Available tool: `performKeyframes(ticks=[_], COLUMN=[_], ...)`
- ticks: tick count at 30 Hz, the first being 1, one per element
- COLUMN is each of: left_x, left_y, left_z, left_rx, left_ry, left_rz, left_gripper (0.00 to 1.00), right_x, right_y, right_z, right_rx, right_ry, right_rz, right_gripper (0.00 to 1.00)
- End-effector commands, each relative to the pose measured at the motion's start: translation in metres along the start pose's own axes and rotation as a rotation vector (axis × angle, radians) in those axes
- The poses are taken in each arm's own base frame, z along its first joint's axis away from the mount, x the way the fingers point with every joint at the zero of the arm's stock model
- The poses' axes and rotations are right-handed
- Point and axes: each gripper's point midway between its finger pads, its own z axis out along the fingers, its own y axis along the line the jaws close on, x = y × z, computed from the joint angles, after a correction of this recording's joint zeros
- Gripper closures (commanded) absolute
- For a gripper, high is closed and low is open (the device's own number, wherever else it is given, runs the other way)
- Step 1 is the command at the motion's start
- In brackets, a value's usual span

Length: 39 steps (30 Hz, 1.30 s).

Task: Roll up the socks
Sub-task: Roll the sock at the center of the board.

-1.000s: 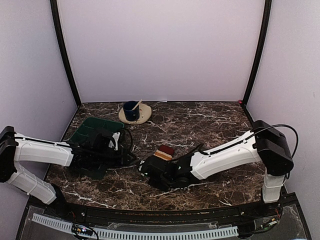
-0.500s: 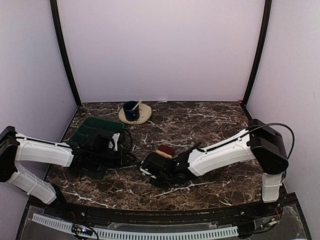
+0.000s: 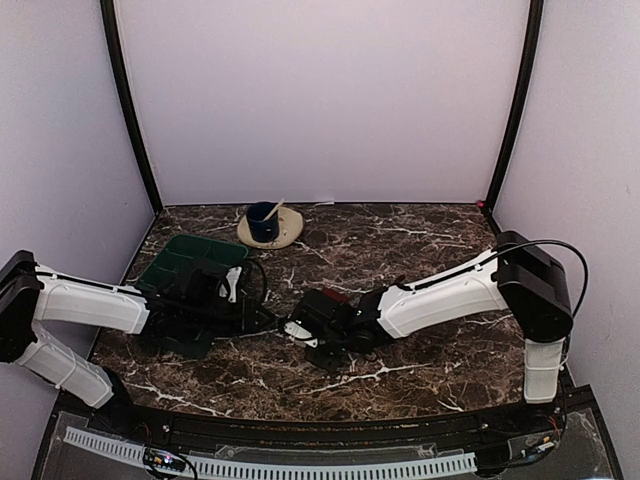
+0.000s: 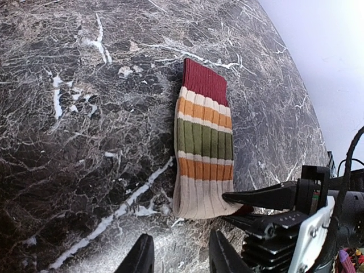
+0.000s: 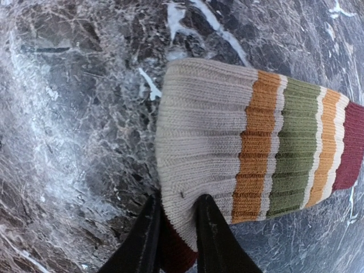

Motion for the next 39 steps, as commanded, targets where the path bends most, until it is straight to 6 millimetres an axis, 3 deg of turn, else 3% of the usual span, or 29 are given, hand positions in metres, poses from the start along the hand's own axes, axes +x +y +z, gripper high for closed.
performKeyframes(ticks=[1, 8, 15, 29, 31, 39], left_x=[0.002, 0.009, 0.025, 0.049, 0.052, 0.059], left_y=[-0.004, -0.019, -0.042, -0.043, -0.042, -0.039], left_z=[-0.004, -0.006, -0.005, 0.002, 0.004, 0.011], left_rx=[0.034, 0.131, 0.273, 0.286, 0.283, 0.267], left_ry=[-0.004, 0.022, 0.128, 0.306, 0.325, 0.38], left_rz=[0.049, 0.091, 0.117, 0.063, 0.053, 0.012], left_gripper=[0.65, 0.63, 0.6, 0.54, 0.54, 0.52], right_x=[-0.002, -0.022, -0.027, -0.027, -0.016, -0.012], right_y=[0.015, 0.034, 0.034, 0.032, 0.034, 0.033], right_z=[-0.002, -0.032, -0.054, -0.06, -0.057, -0.058], right_rx=[-0.13, -0.38, -0.569, -0.716, -0.726, -0.742], right_ry=[0.004, -0.081, -0.131, -0.17, -0.15, -0.153], right_rz=[0.028, 0.132, 0.227, 0.284, 0.292, 0.297], right_gripper=[0.82, 0.84, 0.85, 0.85, 0.86, 0.86])
